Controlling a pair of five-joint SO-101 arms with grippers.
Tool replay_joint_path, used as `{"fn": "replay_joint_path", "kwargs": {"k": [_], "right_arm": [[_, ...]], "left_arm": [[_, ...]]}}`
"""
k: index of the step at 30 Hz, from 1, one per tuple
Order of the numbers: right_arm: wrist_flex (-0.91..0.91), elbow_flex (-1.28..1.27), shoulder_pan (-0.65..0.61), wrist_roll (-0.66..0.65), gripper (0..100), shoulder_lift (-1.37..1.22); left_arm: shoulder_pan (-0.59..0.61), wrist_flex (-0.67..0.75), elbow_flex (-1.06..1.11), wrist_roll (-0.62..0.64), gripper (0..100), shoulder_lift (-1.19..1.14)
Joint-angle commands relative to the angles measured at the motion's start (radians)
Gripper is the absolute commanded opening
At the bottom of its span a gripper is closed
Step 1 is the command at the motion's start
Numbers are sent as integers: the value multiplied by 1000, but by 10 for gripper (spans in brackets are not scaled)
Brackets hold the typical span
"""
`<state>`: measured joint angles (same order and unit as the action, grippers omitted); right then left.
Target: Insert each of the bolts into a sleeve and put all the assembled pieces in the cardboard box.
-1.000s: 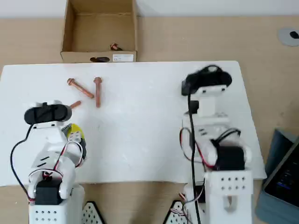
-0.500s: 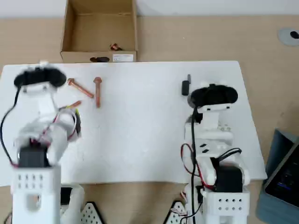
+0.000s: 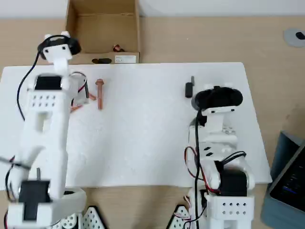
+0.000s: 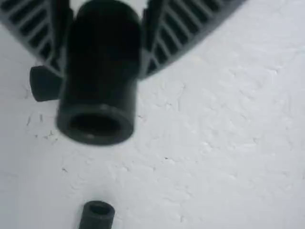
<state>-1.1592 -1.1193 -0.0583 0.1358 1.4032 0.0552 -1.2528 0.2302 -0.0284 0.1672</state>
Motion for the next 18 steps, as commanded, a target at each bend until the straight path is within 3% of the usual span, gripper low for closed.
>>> {"fn": "replay_joint_path", "kwargs": {"k": [1,12,18], "right_arm": [[18,4,15,11,9,25],[20,4,15,11,9,25],[20,4,15,28,9,25]], "left_arm": [[-29,-64,-207,-31,7,-130],[-80,-255,-686,-48,8,-535],[-75,-296,-885,-48,109,-740]]}}
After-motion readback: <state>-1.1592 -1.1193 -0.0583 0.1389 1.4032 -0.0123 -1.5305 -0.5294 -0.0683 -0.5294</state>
